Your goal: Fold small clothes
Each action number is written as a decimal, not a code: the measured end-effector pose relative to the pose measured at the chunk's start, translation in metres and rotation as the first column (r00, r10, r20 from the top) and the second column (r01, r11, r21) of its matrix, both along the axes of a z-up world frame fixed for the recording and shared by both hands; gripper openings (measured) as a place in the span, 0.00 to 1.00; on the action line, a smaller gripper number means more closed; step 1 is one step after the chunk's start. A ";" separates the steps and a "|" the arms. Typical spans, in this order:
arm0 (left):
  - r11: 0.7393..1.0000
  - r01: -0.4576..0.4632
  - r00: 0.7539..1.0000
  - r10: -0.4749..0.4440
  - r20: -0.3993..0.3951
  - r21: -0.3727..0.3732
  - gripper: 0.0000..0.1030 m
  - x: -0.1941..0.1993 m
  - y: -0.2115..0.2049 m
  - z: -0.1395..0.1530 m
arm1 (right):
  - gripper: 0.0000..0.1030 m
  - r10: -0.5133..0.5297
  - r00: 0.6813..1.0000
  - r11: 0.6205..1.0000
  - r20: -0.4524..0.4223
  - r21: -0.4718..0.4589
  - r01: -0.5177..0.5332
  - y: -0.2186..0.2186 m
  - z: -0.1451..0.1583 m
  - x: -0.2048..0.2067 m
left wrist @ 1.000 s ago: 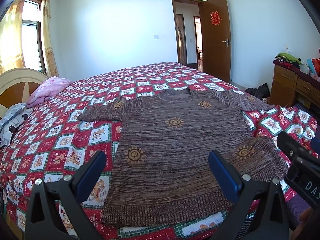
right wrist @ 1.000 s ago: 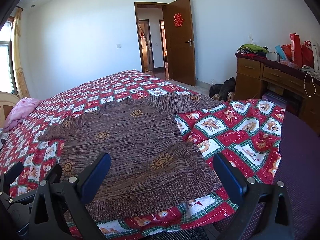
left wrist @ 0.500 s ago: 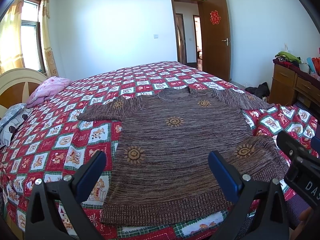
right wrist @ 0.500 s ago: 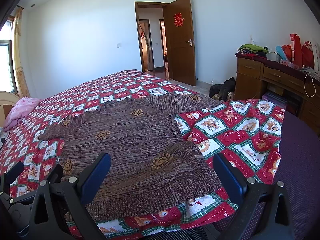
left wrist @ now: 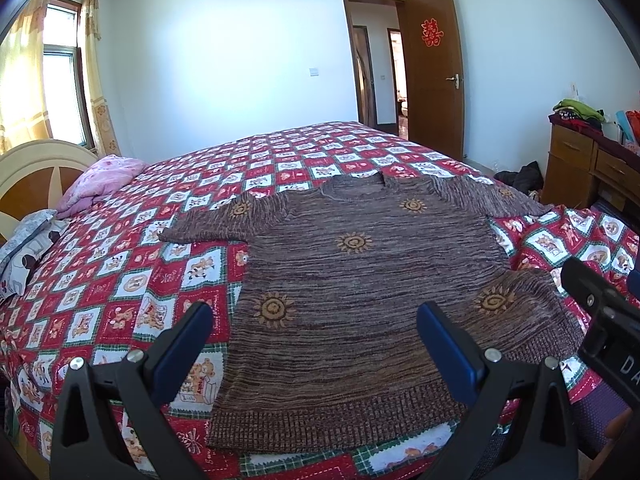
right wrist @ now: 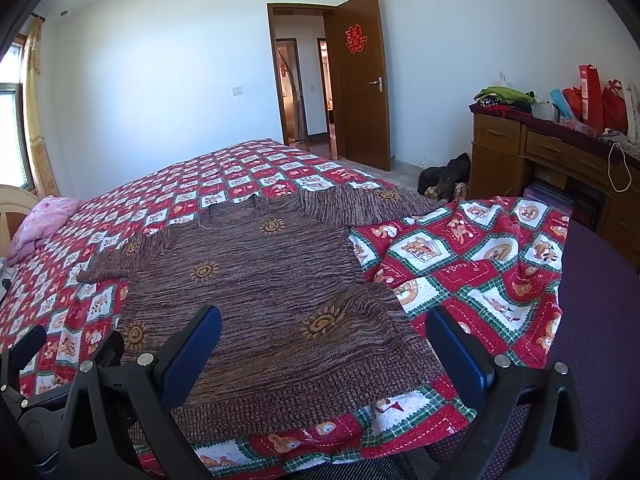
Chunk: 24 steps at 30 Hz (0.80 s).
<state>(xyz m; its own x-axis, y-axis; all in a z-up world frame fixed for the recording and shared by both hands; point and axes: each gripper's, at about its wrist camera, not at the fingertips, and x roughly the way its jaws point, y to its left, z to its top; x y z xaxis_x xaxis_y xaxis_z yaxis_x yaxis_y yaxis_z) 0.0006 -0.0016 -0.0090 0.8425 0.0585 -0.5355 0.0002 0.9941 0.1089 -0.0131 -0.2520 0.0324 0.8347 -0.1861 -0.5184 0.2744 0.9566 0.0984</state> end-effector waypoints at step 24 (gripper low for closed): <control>1.000 -0.012 1.000 0.012 -0.006 0.006 1.00 0.003 0.002 0.001 | 0.99 0.004 1.000 1.000 -0.004 0.001 -0.004 0.000 0.000 0.001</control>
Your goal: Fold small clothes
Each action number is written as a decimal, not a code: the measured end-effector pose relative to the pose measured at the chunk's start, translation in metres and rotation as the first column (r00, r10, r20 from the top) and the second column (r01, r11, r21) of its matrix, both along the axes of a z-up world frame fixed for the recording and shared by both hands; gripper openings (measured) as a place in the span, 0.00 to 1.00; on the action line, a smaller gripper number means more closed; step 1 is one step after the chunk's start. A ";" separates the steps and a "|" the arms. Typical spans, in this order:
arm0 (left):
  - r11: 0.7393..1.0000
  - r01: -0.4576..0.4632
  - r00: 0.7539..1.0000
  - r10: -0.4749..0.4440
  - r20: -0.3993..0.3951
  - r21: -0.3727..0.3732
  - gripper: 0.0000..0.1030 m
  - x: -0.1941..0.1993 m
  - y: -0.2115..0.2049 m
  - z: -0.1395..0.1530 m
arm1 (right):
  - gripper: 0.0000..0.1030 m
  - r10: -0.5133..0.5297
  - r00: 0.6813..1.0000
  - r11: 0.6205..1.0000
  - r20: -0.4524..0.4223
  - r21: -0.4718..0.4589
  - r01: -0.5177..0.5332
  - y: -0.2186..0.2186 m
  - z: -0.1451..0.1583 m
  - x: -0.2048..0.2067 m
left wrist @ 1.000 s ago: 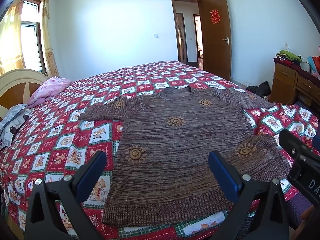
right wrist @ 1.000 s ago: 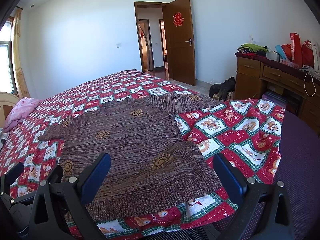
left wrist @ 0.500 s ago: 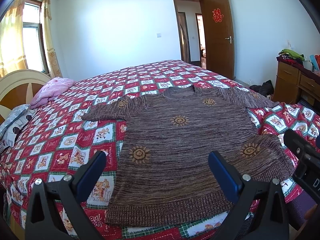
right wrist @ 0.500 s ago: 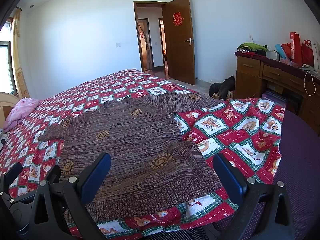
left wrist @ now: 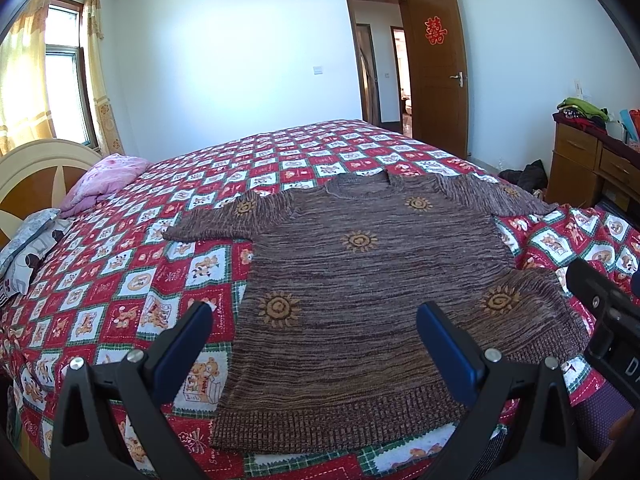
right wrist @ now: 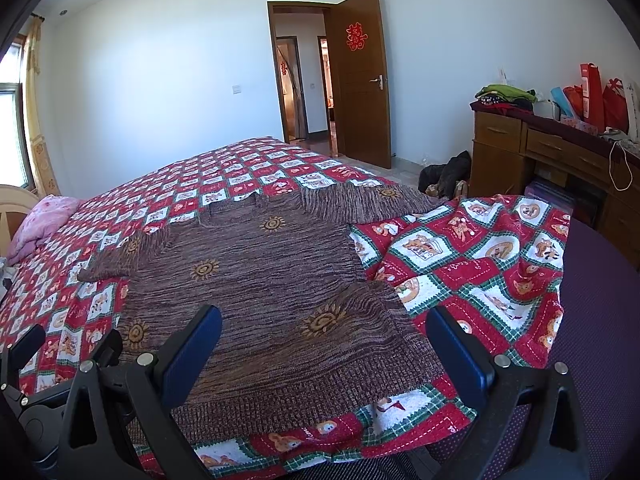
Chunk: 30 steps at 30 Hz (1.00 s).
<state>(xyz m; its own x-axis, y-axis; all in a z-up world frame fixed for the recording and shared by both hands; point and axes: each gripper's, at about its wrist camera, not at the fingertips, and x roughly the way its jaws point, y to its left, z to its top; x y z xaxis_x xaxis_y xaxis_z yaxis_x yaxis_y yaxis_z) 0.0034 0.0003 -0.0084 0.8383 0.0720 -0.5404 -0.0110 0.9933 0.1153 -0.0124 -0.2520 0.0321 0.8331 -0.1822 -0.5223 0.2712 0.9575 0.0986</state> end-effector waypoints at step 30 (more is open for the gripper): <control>0.999 -0.003 0.993 -0.002 -0.115 -0.042 1.00 0.044 0.011 -0.021 | 0.99 -0.072 0.993 0.997 -0.089 0.017 0.074 -0.028 -0.018 0.046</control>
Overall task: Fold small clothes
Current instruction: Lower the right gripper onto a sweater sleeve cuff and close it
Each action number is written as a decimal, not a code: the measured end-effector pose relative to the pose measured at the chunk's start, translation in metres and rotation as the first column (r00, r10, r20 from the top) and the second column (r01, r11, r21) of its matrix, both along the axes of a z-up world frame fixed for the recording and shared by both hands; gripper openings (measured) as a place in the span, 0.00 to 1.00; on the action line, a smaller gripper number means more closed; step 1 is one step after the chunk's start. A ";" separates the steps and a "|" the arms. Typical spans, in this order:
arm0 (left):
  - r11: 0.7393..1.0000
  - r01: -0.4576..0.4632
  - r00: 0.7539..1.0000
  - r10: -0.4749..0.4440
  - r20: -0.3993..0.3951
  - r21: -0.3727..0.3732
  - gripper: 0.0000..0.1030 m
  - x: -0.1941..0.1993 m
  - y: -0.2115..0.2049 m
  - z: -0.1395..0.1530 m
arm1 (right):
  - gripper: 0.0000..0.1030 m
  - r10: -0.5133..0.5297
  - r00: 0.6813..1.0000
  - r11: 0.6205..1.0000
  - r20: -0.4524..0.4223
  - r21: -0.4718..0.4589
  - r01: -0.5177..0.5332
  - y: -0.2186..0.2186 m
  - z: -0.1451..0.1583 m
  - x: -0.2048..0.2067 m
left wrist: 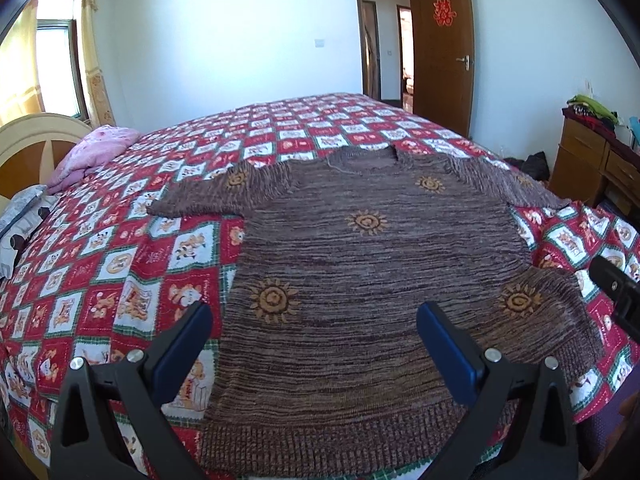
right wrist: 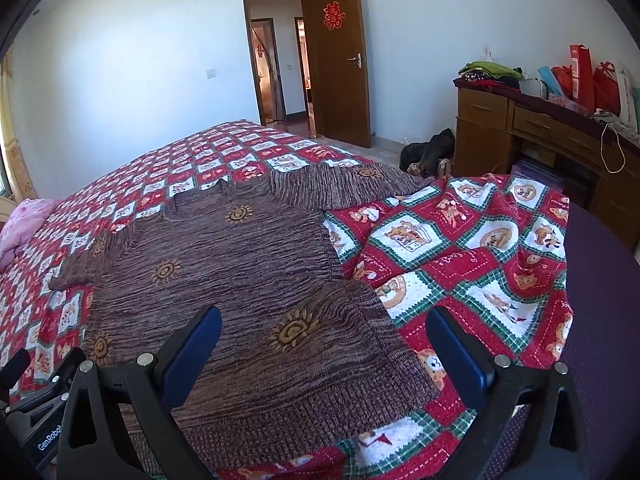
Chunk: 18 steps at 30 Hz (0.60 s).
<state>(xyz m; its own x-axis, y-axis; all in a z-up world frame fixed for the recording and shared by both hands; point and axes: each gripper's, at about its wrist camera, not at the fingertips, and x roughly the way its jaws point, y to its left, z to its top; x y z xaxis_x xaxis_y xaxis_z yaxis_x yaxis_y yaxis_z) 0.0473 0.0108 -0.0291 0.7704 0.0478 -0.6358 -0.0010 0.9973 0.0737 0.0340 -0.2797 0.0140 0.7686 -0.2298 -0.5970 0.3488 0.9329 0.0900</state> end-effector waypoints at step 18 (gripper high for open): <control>0.999 0.046 0.999 -0.046 -0.006 0.015 1.00 0.077 0.007 0.002 | 0.99 -0.085 0.995 0.982 -0.052 -0.175 0.075 -0.028 0.016 0.083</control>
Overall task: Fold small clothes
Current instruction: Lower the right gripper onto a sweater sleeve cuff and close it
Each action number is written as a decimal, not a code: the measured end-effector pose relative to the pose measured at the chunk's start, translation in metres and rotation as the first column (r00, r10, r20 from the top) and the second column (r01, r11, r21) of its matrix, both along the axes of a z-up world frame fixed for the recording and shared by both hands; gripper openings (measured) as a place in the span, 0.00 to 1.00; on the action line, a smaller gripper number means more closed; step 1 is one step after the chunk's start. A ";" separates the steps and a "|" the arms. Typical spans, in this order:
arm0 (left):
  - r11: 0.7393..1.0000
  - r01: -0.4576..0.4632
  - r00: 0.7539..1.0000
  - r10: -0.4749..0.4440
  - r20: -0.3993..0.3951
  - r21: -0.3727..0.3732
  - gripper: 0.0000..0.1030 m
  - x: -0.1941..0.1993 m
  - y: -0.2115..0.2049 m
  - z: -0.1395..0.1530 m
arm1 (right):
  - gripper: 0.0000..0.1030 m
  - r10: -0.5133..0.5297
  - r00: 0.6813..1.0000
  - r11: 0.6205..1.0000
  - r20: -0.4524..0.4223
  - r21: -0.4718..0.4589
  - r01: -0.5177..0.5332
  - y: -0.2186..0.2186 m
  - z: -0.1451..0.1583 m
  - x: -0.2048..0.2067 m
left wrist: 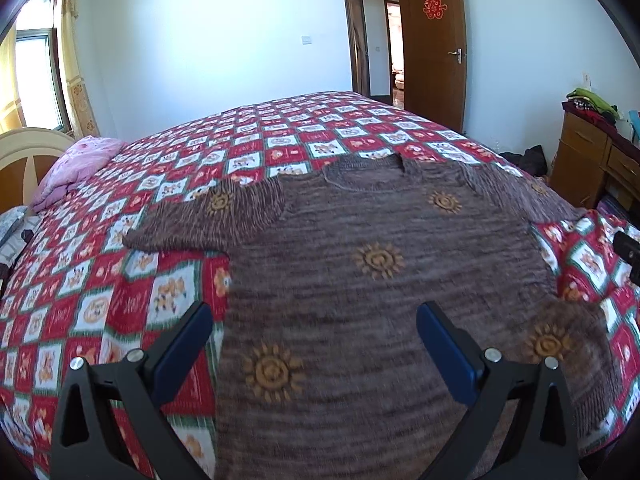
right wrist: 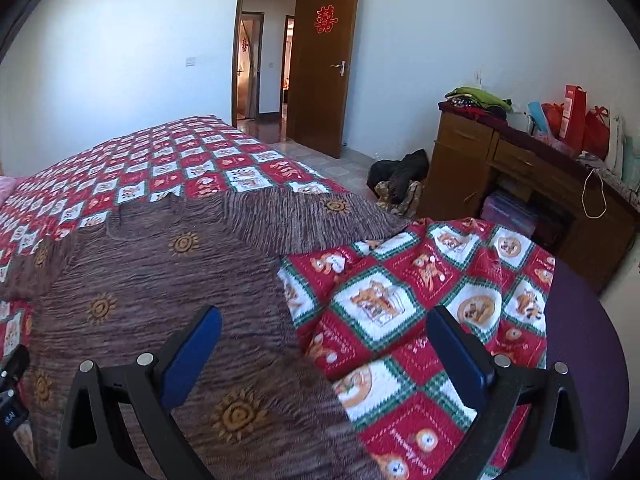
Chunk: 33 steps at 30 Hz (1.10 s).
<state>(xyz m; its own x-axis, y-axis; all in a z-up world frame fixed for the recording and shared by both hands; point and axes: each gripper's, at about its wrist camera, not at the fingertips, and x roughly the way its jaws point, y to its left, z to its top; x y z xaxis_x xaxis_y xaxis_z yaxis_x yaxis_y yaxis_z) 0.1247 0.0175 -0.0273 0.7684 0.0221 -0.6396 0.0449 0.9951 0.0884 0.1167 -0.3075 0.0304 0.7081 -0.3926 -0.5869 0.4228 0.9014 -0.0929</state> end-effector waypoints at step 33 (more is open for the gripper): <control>0.976 -0.213 0.972 0.216 -0.092 0.035 1.00 0.205 0.025 -0.063 | 0.45 -0.111 0.984 0.890 -0.143 0.426 0.162 -0.270 -0.041 0.174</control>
